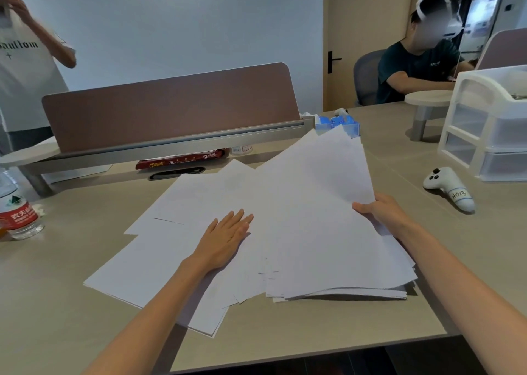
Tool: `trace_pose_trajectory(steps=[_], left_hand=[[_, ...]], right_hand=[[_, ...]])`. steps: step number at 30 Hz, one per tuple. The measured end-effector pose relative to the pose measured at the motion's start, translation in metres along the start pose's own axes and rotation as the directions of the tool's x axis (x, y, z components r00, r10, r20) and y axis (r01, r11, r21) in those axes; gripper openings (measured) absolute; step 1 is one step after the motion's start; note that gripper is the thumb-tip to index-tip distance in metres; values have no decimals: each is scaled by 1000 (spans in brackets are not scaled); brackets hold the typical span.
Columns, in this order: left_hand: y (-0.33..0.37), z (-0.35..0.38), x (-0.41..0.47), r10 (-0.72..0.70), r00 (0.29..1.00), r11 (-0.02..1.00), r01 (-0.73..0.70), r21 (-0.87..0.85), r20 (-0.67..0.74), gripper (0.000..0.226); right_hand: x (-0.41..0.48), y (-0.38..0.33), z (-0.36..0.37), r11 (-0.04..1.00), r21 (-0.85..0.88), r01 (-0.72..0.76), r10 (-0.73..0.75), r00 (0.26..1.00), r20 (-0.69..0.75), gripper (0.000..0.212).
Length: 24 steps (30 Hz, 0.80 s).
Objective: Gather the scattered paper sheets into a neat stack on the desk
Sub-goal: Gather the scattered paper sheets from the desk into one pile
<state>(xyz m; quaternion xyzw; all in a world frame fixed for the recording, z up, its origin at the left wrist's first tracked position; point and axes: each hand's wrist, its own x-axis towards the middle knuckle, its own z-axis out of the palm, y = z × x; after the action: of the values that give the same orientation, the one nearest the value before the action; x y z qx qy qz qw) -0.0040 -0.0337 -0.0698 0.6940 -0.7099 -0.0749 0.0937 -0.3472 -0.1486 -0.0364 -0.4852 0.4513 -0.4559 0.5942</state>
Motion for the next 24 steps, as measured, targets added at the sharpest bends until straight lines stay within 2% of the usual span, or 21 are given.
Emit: trace_pose_trajectory(steps=[5,17,20,21,23,24], left_hand=[[-4,2,2,-45,998,998,42,-54,-49,49],[-1,0,1,-95,991,994,90,-57,-97,50],[0,-5,2,-150,986,985,142,-102,-74,51],[2,-8,1,-168,984,977,159,-141,-57,53],[9,-11,-4,-187,982,926,175,-334,-1,67],[18,-19,-6,-195,981,836,156,-525,-20,77]], right_hand=[[-2,2,-13,996,94,-1,5,999,-46,41],[-18,-27,-22,978,149,144,-135,988,-70,39],[-21,-39,-26,972,151,178,-168,983,-77,40],[-22,-44,-27,969,157,190,-180,981,-75,40],[-24,-52,-28,962,177,208,-199,978,-66,41],[-26,-60,-27,959,179,221,-214,975,-58,40]])
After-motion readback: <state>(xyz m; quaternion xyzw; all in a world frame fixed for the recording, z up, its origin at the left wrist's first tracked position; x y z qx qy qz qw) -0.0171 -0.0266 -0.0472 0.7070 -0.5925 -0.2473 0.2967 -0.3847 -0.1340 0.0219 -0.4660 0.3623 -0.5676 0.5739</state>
